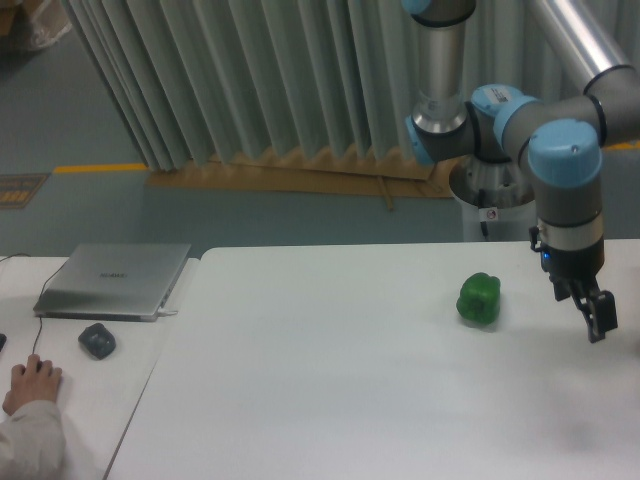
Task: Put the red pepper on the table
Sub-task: 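Raise the open gripper away from the placed red pepper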
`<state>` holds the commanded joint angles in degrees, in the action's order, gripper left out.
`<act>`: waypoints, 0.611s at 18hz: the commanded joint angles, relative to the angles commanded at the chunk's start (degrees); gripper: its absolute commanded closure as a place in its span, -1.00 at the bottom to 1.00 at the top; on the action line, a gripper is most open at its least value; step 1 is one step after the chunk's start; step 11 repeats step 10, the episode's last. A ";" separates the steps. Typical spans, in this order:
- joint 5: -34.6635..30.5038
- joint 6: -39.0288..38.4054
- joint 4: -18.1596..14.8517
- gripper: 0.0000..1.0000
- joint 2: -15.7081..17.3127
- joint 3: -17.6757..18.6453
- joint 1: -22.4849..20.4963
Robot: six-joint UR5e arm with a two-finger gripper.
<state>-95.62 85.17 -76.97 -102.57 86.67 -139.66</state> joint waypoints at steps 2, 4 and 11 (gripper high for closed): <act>-0.18 0.00 -1.95 -1.00 0.96 -0.10 0.09; 0.17 0.00 -2.75 -1.00 2.46 0.43 0.18; 2.63 0.00 -5.12 -1.00 4.66 0.43 0.61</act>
